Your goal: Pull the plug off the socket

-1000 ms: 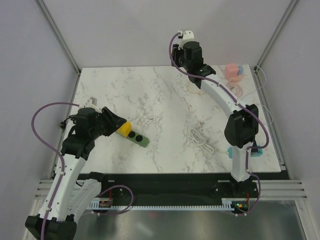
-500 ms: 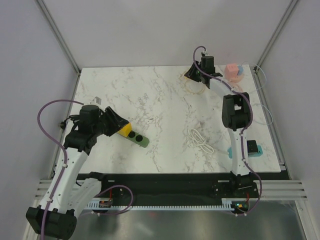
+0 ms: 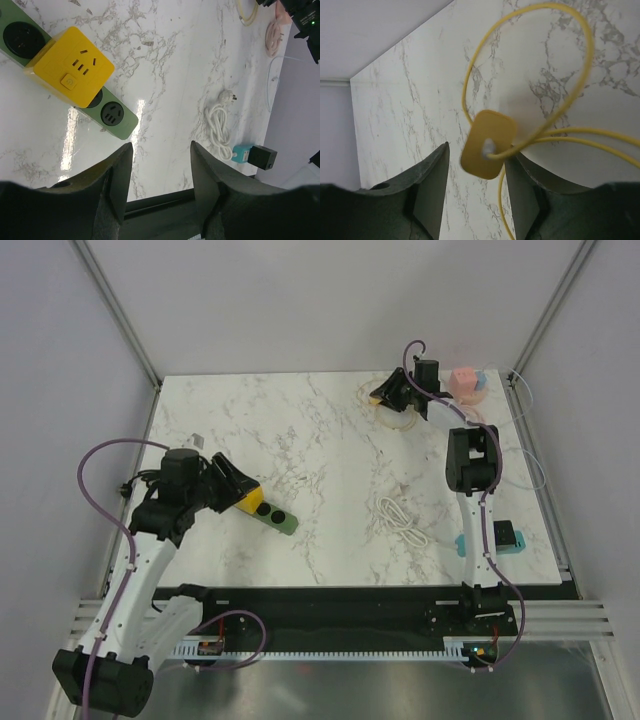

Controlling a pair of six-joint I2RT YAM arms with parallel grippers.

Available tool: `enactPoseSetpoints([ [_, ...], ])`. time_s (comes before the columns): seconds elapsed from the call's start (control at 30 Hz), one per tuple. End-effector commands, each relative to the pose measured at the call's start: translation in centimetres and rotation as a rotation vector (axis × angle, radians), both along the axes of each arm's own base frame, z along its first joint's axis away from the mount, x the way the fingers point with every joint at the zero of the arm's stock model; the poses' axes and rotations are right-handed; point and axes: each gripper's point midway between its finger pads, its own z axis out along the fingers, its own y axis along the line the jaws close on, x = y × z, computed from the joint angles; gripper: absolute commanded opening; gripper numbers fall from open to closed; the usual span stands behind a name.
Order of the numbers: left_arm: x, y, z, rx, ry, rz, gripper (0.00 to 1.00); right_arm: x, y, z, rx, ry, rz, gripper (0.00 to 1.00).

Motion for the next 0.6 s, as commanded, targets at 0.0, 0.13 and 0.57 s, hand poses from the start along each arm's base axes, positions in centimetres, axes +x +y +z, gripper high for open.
enactPoseSetpoints([
  [0.0, -0.2, -0.6, 2.1, -0.062, -0.062, -0.008, 0.57, 0.1, 1.2, 3.2, 0.055, -0.064, 0.054, 0.56],
  [0.13, -1.0, -0.9, 2.7, -0.104, -0.078, -0.006, 0.58, -0.4, 0.3, 3.9, -0.007, -0.053, 0.053, 0.75],
  [0.57, -2.2, -1.4, 3.1, -0.121, -0.065, -0.047, 0.6, -5.5, -3.1, 7.5, -0.128, 0.007, 0.046, 0.88],
])
